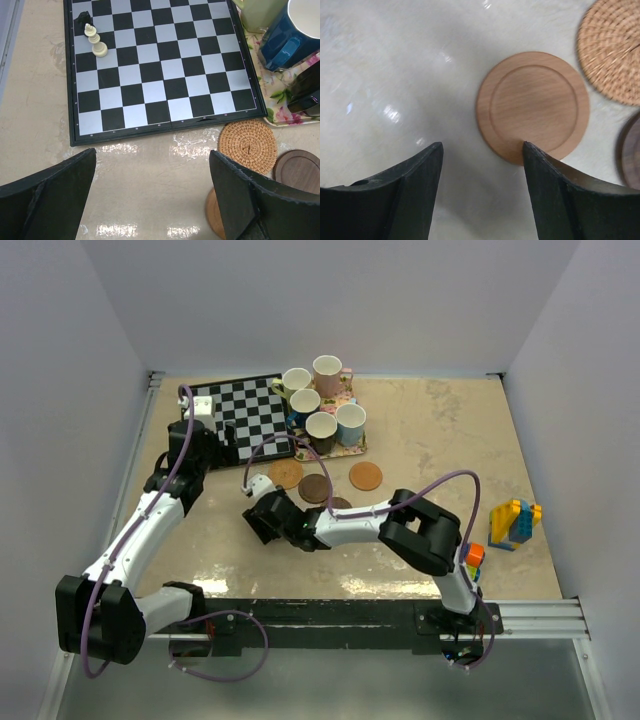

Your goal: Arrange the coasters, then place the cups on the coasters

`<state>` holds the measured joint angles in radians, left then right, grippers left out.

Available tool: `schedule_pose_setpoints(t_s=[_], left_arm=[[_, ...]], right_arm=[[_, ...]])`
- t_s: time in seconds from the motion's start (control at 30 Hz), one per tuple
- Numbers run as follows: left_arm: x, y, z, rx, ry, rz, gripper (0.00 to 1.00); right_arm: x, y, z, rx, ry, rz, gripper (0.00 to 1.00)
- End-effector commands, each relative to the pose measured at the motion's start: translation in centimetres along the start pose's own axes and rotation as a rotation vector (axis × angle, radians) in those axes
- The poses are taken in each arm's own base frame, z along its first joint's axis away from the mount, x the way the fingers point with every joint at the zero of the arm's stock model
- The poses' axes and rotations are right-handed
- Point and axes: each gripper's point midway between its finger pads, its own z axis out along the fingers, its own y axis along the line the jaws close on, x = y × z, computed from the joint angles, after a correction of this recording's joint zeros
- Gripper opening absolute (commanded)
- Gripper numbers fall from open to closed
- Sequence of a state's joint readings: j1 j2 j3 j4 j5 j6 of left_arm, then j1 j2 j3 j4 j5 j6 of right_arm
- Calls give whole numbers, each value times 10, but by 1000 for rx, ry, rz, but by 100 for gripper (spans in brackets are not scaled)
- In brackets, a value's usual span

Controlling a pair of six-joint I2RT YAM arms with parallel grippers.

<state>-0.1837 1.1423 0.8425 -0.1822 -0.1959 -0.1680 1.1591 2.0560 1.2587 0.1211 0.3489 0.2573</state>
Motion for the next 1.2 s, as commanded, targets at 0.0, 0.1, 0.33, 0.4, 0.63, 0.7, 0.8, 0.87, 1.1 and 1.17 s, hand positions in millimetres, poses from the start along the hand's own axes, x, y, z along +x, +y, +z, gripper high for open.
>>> schedule_pose_setpoints(t_s=[0.0, 0.1, 0.33, 0.4, 0.63, 0.7, 0.8, 0.87, 1.1, 1.17], left_arm=[[-12, 0, -1, -1, -29, 7, 100], [-10, 0, -1, -2, -25, 8, 100], [-9, 1, 1, -5, -19, 9, 100], [-9, 1, 1, -7, -18, 9, 100], [-8, 1, 2, -6, -15, 10, 100], [-7, 1, 2, -8, -13, 10, 100], [-7, 1, 3, -6, -10, 11, 100], [-6, 0, 3, -5, -7, 10, 100], [-4, 0, 4, -6, -2, 11, 100], [-5, 0, 4, -6, -2, 11, 100]], right_arm=[[63, 19, -24, -72, 176, -14, 66], [75, 28, -33, -115, 199, -8, 63], [100, 44, -56, -200, 266, -1, 57], [104, 48, -66, -225, 281, 8, 57], [118, 59, -102, -299, 335, 18, 57], [123, 62, -108, -317, 354, 18, 57], [130, 71, -116, -348, 370, 11, 57], [134, 74, -118, -358, 380, 8, 57], [131, 84, -125, -374, 371, 10, 58], [128, 81, -123, -346, 360, 9, 58]])
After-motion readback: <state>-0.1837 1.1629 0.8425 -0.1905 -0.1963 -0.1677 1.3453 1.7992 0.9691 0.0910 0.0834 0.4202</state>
